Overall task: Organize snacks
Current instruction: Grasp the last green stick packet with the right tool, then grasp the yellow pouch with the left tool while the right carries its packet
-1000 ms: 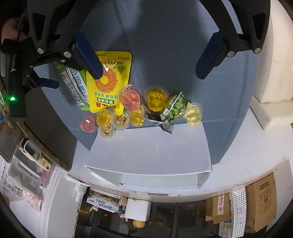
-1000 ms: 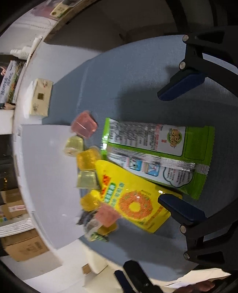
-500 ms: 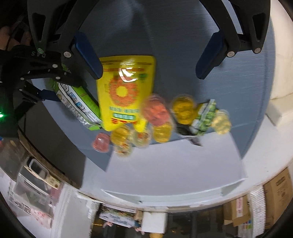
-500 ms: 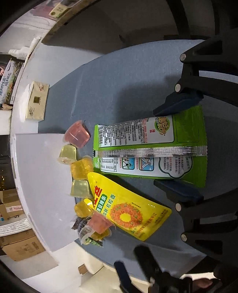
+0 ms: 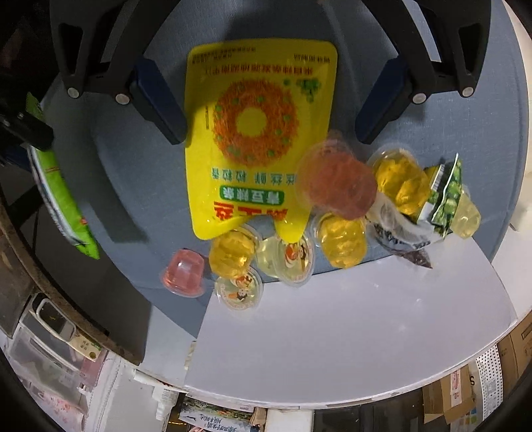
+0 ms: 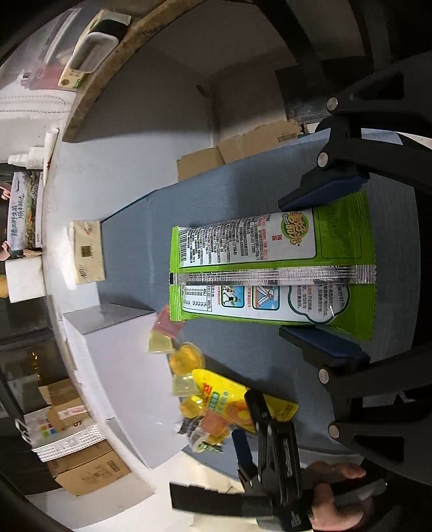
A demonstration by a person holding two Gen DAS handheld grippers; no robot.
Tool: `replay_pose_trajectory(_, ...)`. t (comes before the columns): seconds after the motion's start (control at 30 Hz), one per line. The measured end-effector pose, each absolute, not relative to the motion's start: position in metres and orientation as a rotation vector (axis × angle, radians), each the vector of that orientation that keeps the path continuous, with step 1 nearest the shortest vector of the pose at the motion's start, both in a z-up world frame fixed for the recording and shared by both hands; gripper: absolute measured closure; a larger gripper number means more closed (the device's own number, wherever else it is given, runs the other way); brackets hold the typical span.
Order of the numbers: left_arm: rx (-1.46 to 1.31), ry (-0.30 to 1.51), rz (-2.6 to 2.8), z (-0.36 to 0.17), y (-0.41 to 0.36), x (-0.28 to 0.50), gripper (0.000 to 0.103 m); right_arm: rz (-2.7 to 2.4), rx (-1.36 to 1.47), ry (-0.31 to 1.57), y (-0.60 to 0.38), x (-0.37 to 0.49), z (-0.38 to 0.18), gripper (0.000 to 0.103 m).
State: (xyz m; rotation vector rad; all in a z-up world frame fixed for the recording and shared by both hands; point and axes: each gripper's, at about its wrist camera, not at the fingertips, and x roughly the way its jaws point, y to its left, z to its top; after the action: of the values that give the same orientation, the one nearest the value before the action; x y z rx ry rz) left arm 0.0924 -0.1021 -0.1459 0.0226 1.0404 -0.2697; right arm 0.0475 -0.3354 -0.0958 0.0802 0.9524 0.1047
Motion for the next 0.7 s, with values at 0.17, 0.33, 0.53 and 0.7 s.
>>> replay_pose_trajectory(0.17, 0.09, 1.051, -0.238, -0.149, -0.12, 0.108, 0.0, 0.138, 0.079, 0.943, -0.324, 0.046, -0.091, 0.031)
replay_pose_trajectory(0.33, 0.123, 1.022, -0.26, -0.149, -0.134, 0.115, 0.0, 0.153, 0.08, 0.935, -0.312, 0.053, -0.094, 0.031)
replay_pose_trajectory(0.53, 0.072, 1.004, -0.233, -0.135, -0.131, 0.112, 0.028, 0.158, 0.086, 0.931, -0.313, 0.053, -0.095, 0.031)
replay_pose_trajectory(0.7, -0.091, 1.027, -0.314, -0.123, -0.109, 0.103, 0.064, 0.162, 0.088, 0.925, -0.314, 0.051, -0.093, 0.031)
